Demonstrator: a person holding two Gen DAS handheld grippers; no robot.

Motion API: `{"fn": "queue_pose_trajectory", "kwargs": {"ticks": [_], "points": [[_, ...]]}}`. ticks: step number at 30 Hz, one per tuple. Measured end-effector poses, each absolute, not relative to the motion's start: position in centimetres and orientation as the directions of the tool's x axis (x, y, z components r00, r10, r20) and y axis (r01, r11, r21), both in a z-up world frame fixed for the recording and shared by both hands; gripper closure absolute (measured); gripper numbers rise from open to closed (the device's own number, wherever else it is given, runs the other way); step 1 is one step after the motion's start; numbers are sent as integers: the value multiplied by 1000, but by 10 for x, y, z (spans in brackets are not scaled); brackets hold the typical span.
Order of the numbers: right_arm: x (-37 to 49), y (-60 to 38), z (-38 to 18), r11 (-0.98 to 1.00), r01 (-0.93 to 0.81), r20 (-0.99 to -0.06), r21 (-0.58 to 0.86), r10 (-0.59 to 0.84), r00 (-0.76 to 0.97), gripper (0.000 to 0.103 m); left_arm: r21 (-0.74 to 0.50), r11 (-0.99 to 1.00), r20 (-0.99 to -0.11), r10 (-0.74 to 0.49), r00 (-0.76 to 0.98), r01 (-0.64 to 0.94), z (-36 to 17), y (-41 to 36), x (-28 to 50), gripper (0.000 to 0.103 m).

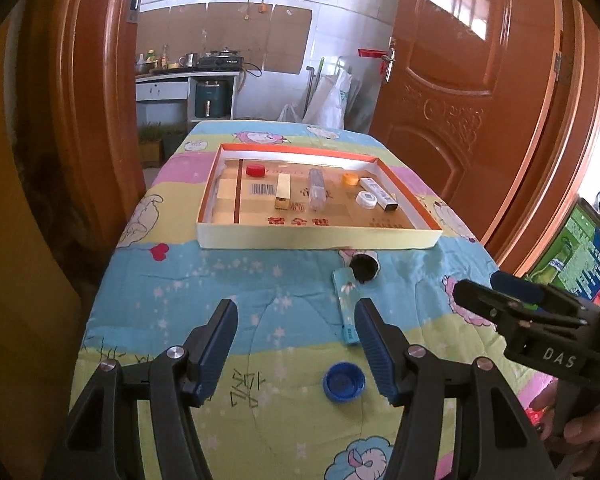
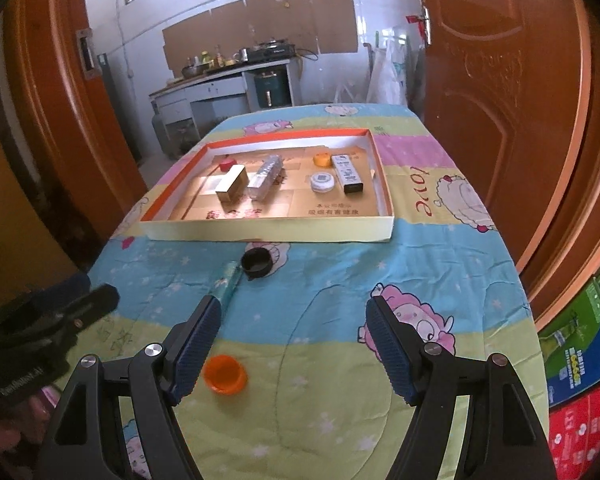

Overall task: Organize rigid objects
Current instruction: 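Withdraw both open grippers from the tray toward the caps on the quilt, then grasp the blue cap with the left gripper while the right gripper approaches the orange cup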

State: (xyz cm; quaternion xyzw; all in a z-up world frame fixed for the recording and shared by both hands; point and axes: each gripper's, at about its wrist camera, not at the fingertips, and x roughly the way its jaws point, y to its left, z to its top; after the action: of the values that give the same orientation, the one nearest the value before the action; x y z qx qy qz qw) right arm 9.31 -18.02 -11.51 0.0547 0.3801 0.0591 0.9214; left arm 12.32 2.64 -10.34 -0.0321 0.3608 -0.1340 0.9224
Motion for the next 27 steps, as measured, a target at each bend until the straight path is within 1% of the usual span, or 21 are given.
{"fn": "queue_pose_trajectory", "kwargs": {"ticks": [10, 27], "points": [[78, -167, -103, 988, -101, -683, 120, 155, 714, 27, -90, 974, -649, -217, 729, 210, -102, 21, 106, 42], [61, -173, -107, 989, -86, -689, 124, 148, 709, 27, -87, 969, -655, -232, 720, 233, -109, 21, 92, 42]]}}
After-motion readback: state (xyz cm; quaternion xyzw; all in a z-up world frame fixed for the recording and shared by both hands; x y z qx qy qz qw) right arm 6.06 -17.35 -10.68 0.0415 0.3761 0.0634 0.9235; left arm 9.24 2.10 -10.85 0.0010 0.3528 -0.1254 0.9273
